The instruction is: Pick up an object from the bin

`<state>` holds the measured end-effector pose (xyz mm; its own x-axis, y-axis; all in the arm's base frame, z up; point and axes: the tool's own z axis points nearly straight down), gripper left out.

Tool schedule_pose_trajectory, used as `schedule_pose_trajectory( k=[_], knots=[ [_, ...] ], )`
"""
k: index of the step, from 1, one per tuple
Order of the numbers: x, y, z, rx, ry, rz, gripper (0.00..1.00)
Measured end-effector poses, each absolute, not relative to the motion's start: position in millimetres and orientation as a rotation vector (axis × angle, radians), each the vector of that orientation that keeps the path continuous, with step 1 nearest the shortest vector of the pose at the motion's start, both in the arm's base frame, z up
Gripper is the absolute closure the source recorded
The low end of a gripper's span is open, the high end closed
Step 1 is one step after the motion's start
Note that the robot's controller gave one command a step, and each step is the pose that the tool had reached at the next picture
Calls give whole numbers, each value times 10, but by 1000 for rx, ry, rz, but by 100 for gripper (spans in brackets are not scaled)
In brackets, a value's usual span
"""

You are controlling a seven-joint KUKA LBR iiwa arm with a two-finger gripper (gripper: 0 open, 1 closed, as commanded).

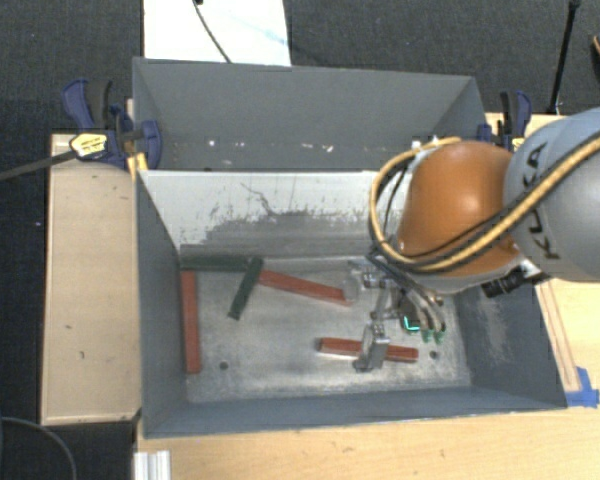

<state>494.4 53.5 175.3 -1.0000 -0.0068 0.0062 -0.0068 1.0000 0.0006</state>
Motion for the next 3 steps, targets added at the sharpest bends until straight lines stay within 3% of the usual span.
schedule_pose_trajectory(
  k=[1, 2, 3],
  knots=[
    [4776, 39, 682, -135, -3142, -1, 0],
    [4863, 572, 1020, -81, -3147, -6, 0],
    [4835, 301, 1097, -420, -3119, -1, 0]
  ],
)
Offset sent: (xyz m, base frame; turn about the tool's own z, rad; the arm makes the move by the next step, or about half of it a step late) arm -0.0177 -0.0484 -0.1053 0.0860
